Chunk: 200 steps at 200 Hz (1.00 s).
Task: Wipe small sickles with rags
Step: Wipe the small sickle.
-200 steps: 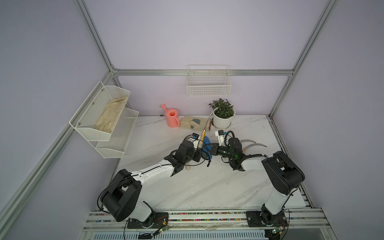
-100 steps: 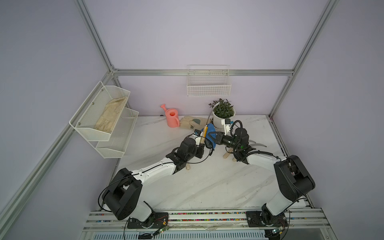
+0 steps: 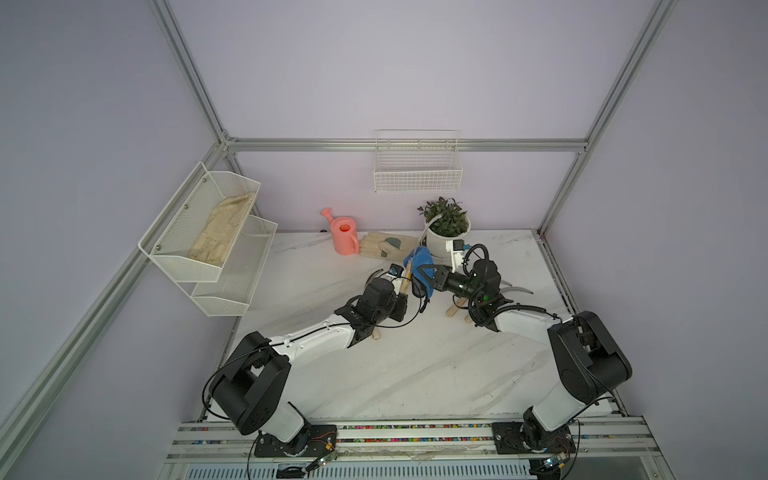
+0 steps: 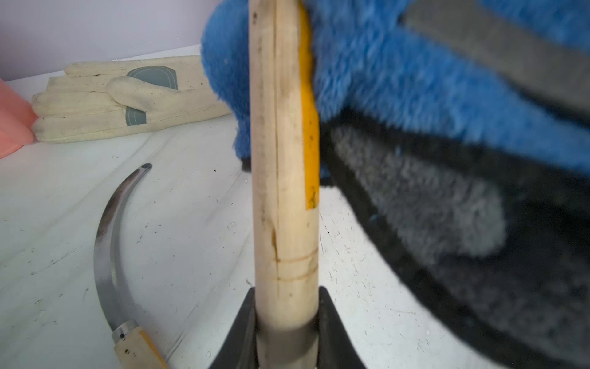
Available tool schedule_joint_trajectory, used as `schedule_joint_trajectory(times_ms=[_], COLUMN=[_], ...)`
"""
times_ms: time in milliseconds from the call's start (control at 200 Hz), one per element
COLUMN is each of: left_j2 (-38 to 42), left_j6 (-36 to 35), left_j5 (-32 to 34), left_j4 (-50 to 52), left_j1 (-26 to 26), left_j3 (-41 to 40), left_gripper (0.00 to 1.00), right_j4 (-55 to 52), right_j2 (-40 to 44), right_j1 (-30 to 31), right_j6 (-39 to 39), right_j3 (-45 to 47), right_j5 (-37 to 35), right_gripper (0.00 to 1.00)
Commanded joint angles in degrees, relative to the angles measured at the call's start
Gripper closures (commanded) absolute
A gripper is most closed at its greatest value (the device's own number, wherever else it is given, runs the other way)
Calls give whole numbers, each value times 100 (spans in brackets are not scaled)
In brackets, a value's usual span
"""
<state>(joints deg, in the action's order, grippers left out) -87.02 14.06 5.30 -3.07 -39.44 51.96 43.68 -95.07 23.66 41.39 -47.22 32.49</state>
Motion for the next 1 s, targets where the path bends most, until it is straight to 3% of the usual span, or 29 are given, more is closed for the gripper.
schedule_joint_trajectory(times_ms=[0, 135, 270, 725, 995], left_j2=[122, 90, 97, 292, 200], left_j6=[-3, 17, 12, -26, -79], left_j5=[-34, -41, -103, -282, -294], left_j4=[-470, -512, -502, -490, -567], left_j1=[-47, -46, -46, -45, -48], left_j3=[51, 62, 73, -31, -10], left_gripper=[100, 100, 100, 100, 100], right_j4=[453, 580, 626, -426, 448], right_j2=[-162, -330, -492, -671, -1029], right_j1=[314, 778, 877, 191, 365], right_j6=[68, -15, 0, -200, 215], right_j3=[238, 319, 271, -1247, -621], right_j5=[6, -71, -58, -94, 199], right_gripper=[100, 100, 100, 100, 100])
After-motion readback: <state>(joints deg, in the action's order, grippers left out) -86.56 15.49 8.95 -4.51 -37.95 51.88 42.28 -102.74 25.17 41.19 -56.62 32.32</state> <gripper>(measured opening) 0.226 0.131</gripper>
